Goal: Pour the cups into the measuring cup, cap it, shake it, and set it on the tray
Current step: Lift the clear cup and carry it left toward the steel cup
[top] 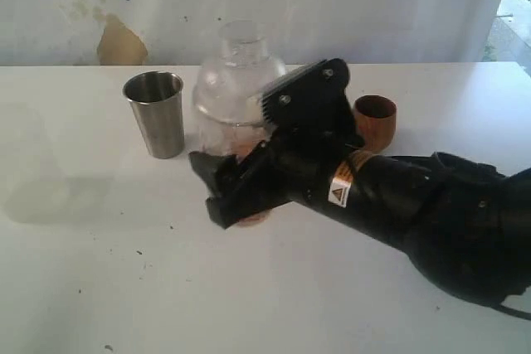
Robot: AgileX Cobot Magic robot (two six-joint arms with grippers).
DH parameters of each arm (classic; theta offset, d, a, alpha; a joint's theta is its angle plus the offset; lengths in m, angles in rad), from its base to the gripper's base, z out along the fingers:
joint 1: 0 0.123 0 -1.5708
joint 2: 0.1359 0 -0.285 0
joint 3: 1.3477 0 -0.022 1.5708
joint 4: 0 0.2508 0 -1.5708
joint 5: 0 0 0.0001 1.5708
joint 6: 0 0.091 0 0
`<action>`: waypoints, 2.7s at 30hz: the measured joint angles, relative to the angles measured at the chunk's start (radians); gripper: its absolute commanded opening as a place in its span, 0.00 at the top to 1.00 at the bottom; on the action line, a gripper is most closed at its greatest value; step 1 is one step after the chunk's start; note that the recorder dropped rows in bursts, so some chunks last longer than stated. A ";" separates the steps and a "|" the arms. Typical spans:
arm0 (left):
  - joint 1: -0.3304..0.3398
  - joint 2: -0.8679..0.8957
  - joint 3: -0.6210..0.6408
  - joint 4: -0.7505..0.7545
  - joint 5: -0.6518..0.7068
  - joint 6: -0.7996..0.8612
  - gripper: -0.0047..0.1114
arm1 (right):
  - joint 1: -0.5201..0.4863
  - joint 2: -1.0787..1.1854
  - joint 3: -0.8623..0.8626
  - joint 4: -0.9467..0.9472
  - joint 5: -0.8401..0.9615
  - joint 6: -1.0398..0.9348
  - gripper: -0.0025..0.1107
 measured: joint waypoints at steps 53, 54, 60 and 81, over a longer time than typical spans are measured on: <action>0.000 0.000 0.000 0.000 0.000 0.000 0.96 | 0.193 0.185 -0.348 0.408 0.179 -0.313 0.98; 0.000 0.000 0.000 0.000 0.000 0.000 0.96 | 0.193 0.198 -0.366 0.396 0.187 -0.326 0.98; 0.000 0.000 0.000 0.000 0.000 0.000 0.96 | 0.193 0.306 -0.552 0.394 0.294 -0.387 0.98; 0.000 0.000 0.000 0.000 0.000 0.000 0.96 | 0.163 0.572 -0.895 1.182 0.226 -1.352 0.98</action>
